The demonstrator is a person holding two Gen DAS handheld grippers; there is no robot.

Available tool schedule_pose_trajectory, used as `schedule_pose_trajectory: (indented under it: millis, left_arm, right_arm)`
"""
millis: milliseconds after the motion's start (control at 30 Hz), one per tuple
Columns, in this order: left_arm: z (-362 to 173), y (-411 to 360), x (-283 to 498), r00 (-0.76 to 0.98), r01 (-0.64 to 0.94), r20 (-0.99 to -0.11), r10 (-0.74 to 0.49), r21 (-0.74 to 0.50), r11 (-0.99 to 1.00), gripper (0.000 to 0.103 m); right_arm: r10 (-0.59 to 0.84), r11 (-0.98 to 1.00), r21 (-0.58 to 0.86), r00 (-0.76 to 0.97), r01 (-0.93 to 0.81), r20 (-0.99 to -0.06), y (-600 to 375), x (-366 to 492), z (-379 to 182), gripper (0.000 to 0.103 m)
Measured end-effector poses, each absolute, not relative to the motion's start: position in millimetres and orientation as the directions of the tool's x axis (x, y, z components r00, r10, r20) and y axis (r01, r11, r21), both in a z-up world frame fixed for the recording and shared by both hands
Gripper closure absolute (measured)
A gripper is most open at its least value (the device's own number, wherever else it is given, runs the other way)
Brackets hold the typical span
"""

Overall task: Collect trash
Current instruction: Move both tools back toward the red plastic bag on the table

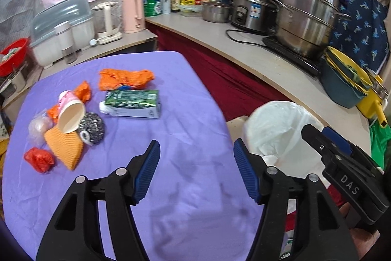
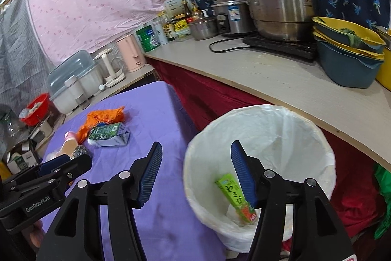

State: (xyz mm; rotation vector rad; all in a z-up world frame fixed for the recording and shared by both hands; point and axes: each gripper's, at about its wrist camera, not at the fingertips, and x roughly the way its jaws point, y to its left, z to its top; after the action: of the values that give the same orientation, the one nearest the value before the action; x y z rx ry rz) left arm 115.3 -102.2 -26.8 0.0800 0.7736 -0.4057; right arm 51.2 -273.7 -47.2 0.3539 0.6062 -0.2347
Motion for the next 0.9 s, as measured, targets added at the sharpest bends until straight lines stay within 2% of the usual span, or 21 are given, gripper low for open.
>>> schedule_pose_trajectory:
  millis: [67,300,400,533,900]
  left_arm:
    - [-27.1,-89.7,118.9,0.657,0.355,-0.691,-0.302,-0.07,0.932,0.036]
    - [-31.7,-41.4,130.2,0.685,0.251,-0.692,-0.228,-0.07,0.966,0.031]
    - [-36.1,-18.2,134.7,0.692,0.194,-0.697,-0.186,-0.069,0.979,0.021]
    - [-45.4,17.7,142.3,0.695,0.108,-0.709,-0.119,-0.062,0.992,0.017]
    - [-78.0,116.2,170.9,0.646,-0.137,-0.763,0.043,-0.061,0.989,0.015]
  right_arm:
    - [-0.097,0.923,0.247,0.798,0.296,-0.594,-262.4,57.0,-46.1,0.045]
    - [-0.041,0.952,0.218,0.797,0.214,-0.603,-218.3,81.4,-42.9,0.041]
    - [-0.015,0.961,0.209,0.792,0.179,-0.611,-199.4,92.6,-43.9,0.041]
    - [0.022,0.971,0.201,0.784,0.131,-0.62,-173.3,106.4,-47.0,0.041]
    - [0.092,0.984,0.173,0.76,0.028,-0.643,-116.0,148.9,-56.9,0.04]
